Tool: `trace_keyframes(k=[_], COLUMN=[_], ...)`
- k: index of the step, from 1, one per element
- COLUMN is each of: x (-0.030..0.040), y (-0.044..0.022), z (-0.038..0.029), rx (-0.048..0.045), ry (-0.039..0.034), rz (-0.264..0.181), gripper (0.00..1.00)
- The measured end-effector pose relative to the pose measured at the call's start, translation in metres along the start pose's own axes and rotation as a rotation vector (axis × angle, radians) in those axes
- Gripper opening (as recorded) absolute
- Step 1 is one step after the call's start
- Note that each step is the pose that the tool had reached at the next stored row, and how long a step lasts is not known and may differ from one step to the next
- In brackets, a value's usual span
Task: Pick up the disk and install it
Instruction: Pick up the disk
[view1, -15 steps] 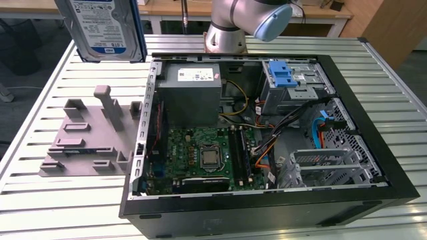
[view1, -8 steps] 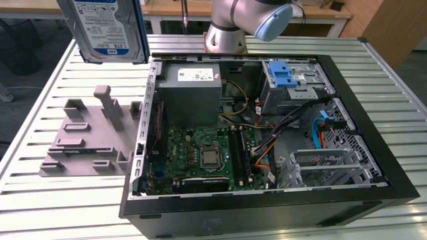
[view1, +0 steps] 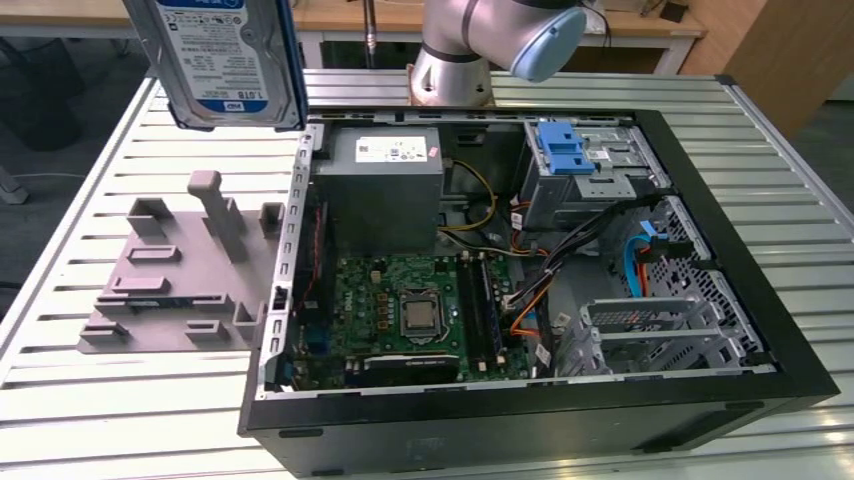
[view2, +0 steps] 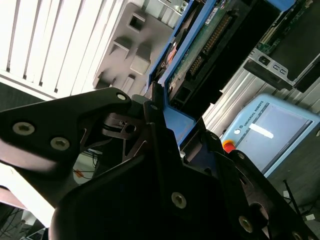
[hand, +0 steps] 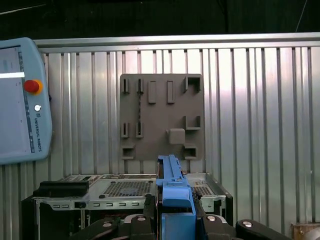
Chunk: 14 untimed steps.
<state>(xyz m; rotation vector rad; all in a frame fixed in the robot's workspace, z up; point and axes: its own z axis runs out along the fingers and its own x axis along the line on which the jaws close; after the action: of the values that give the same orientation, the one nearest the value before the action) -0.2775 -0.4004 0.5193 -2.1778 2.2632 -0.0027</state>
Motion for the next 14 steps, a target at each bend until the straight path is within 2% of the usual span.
trace_keyframes(k=[14], x=[0.0020], y=[-0.0120], z=[0.0000], rx=[0.0000], ry=[0.0000], rz=[0.000], gripper=[0.36])
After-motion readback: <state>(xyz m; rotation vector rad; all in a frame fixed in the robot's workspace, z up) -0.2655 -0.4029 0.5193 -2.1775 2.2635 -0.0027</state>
